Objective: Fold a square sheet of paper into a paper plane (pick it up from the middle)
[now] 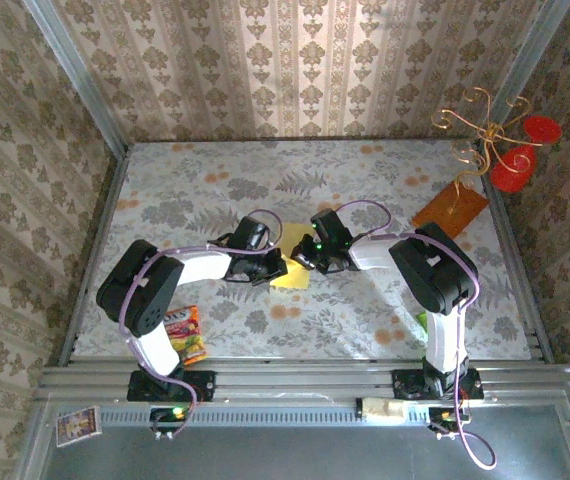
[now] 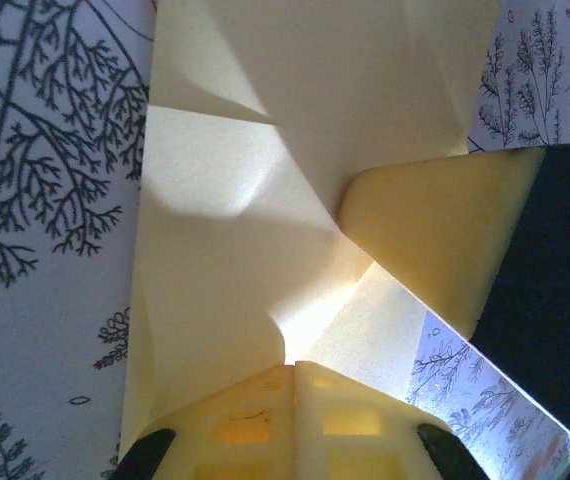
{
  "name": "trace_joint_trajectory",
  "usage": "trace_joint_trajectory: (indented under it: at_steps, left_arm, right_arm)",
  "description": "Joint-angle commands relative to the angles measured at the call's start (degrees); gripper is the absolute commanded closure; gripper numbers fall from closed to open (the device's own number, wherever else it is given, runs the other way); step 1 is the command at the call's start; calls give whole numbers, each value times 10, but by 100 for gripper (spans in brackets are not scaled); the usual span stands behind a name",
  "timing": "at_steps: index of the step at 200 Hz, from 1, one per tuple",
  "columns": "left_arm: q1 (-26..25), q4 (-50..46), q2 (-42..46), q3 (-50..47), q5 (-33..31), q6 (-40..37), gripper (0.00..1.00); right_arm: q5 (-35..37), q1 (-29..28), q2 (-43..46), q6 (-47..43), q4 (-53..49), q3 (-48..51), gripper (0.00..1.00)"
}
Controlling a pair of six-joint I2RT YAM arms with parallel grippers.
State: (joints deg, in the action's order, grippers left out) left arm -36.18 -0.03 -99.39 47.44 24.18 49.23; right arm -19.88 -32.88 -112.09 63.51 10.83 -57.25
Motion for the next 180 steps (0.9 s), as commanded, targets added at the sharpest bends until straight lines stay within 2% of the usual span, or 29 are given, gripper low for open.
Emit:
trace_joint_trajectory:
  at_steps: [1, 73, 116, 147, 180]
  left_arm:
    - [9, -17, -2, 2, -5, -17, 100]
    - [17, -4, 2, -23, 24, -5, 100]
    - [16, -4, 40, -10, 53, -6, 100]
    - [16, -20, 58, 9, 43, -19, 100]
    - [17, -35, 26, 28, 40, -33, 100]
  right_arm:
    - [59, 5, -31, 5, -71, 26, 94]
    - [61, 5, -30, 2, -76, 25, 94]
    - [61, 5, -30, 1, -77, 25, 94]
    - [62, 5, -31, 2, -75, 26, 94]
    - [60, 4, -32, 2, -75, 27, 94]
